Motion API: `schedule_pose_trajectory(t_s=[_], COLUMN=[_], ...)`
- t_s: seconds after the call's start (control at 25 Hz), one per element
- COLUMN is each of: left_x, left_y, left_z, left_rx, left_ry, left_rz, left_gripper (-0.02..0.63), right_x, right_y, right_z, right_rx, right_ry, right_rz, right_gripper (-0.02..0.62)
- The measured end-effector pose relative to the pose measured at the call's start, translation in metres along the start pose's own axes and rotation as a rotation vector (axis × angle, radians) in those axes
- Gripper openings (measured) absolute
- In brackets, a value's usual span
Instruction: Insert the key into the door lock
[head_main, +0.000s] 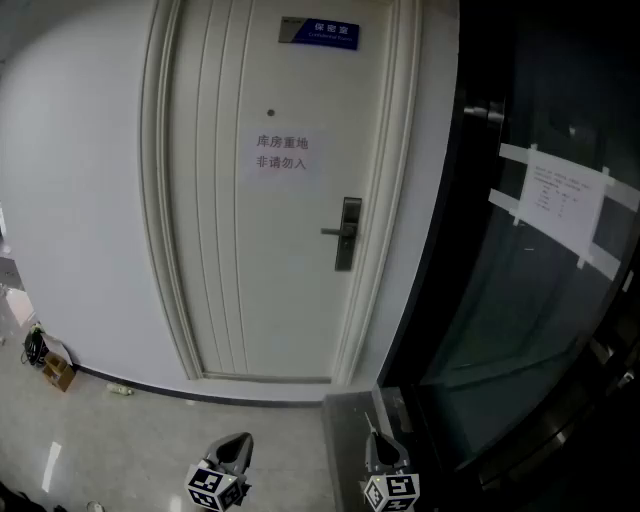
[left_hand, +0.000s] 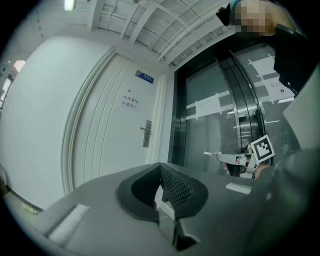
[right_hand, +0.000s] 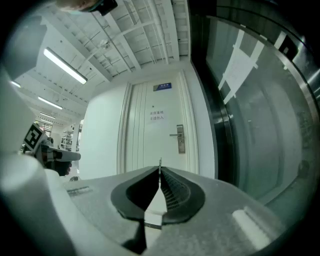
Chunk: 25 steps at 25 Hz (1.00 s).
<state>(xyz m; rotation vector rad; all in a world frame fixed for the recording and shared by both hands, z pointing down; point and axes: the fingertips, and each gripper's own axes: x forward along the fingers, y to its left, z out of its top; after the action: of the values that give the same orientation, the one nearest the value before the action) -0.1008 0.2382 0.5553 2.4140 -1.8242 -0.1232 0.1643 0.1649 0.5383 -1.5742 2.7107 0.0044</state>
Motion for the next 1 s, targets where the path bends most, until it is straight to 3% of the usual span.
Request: schedule_pose_trajectory(t_s=[1.0], left_x=[0.007], left_y=[0.048], left_z=[0.0], left_rx=[0.006], left_ry=[0.004], left_rz=[-0.06], left_gripper=[0.002], right_x=[0.026], right_y=[0.037], right_z=[-0.014], right_rx=[0.017], right_ry=[0.026], right_rz=[-0.05], right_gripper=[0.011])
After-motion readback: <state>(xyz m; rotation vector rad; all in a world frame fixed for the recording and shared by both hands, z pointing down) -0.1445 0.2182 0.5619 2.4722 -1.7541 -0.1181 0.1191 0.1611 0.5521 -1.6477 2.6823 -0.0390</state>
